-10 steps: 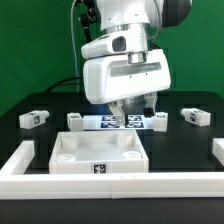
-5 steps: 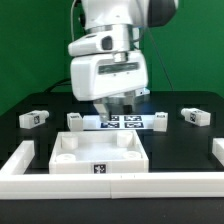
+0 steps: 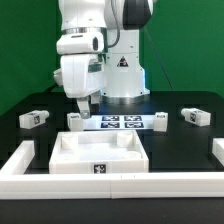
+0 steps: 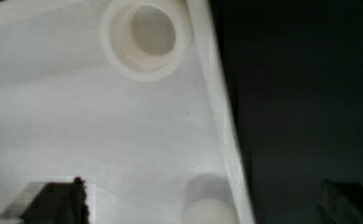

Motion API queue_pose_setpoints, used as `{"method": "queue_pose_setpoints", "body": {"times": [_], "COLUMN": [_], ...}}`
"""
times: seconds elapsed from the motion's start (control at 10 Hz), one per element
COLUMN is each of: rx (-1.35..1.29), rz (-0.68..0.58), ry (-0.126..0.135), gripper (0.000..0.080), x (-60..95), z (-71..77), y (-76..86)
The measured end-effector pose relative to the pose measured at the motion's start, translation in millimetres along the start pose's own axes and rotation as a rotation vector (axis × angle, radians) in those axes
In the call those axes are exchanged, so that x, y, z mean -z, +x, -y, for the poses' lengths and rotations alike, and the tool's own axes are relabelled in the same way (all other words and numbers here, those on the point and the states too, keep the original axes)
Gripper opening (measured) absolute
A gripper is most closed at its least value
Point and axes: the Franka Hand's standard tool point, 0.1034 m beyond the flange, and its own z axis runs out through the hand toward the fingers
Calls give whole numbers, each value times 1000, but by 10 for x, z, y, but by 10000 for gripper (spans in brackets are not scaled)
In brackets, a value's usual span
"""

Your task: Assemble square table

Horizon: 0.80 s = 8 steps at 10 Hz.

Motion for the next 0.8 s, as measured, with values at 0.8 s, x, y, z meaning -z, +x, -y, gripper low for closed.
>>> {"method": "queue_pose_setpoints", "body": {"times": [0.8], "rx": [178], "rz": [6], "ry": [9], "gripper": [650], "x": [-258], "z": [19], "y": [135]}}
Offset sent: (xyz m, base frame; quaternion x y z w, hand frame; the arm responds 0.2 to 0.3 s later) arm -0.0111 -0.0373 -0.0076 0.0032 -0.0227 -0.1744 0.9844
